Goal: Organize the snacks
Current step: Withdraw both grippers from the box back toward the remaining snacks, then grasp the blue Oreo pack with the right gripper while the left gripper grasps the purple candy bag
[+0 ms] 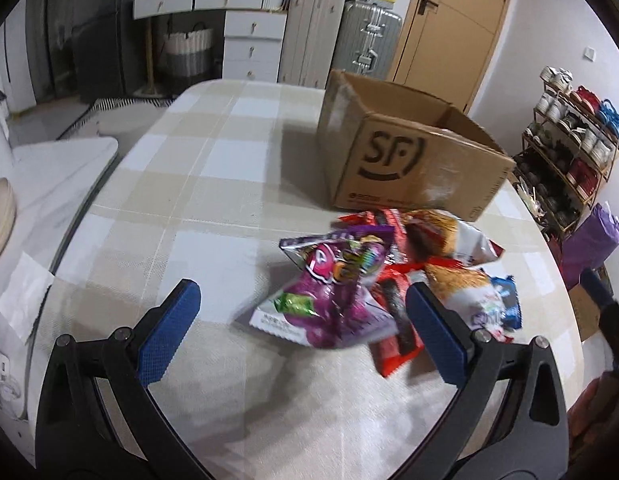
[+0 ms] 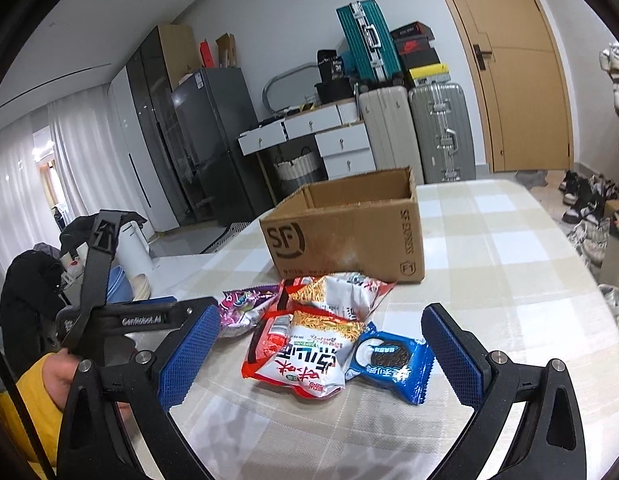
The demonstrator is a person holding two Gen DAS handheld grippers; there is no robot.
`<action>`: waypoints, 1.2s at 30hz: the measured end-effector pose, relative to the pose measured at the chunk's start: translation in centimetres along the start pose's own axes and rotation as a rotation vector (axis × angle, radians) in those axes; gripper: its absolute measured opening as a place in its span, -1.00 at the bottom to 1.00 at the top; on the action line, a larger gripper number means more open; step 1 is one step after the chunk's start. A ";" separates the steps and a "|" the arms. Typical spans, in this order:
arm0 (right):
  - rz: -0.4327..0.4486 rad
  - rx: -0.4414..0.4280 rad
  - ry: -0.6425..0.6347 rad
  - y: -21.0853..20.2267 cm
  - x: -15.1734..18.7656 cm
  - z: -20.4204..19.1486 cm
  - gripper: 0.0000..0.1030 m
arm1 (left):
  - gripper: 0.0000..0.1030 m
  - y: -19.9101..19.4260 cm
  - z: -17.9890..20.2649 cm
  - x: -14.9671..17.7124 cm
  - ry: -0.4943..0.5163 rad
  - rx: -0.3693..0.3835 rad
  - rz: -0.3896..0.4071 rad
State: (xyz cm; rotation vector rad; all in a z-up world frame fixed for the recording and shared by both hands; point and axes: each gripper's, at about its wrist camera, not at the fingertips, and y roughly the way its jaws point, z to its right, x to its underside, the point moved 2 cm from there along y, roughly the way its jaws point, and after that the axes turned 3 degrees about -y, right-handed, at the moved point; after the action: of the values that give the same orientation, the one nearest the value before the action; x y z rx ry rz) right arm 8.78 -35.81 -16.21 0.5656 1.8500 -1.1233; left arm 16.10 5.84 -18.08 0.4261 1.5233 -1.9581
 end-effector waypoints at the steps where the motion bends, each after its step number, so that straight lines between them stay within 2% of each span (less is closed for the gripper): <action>1: -0.009 -0.002 0.003 0.4 0.1 0.1 0.99 | 0.99 0.6 0.0 -0.2 0.003 0.002 -0.012; 9: -0.041 -0.008 0.044 2.7 0.7 1.4 0.99 | 0.98 5.1 0.6 -0.9 0.051 0.021 -0.104; 11: -0.048 -0.009 0.059 3.1 0.9 1.9 0.99 | 0.91 6.3 0.7 -0.8 0.057 0.028 -0.127; 12: -0.053 -0.010 0.066 3.4 0.9 2.1 0.99 | 0.80 6.8 0.7 -0.8 0.056 0.032 -0.135; 16: -0.074 -0.010 0.089 4.2 1.4 2.8 0.99 | 0.61 7.3 0.3 -0.9 0.026 0.079 -0.128; 21: -0.094 -0.015 0.106 4.8 1.6 3.1 0.99 | 0.40 7.0 -0.3 -0.9 0.015 0.106 -0.120; 25: -0.109 -0.009 0.114 5.1 1.8 3.4 0.99 | 0.31 6.8 -1.0 -1.1 0.003 0.110 -0.107; 32: -0.151 0.069 0.178 5.3 2.0 5.3 0.99 | 0.30 4.3 -2.0 -0.2 -0.011 0.116 -0.070; 36: -0.236 0.139 0.190 6.0 2.5 6.6 0.99 | 0.30 3.4 -2.1 0.2 -0.014 0.129 -0.063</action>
State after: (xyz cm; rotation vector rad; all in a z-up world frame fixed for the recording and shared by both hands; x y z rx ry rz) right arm 14.84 -38.77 -22.60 0.5599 2.0530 -1.4041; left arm 17.88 7.30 -21.32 0.4222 1.4227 -2.1121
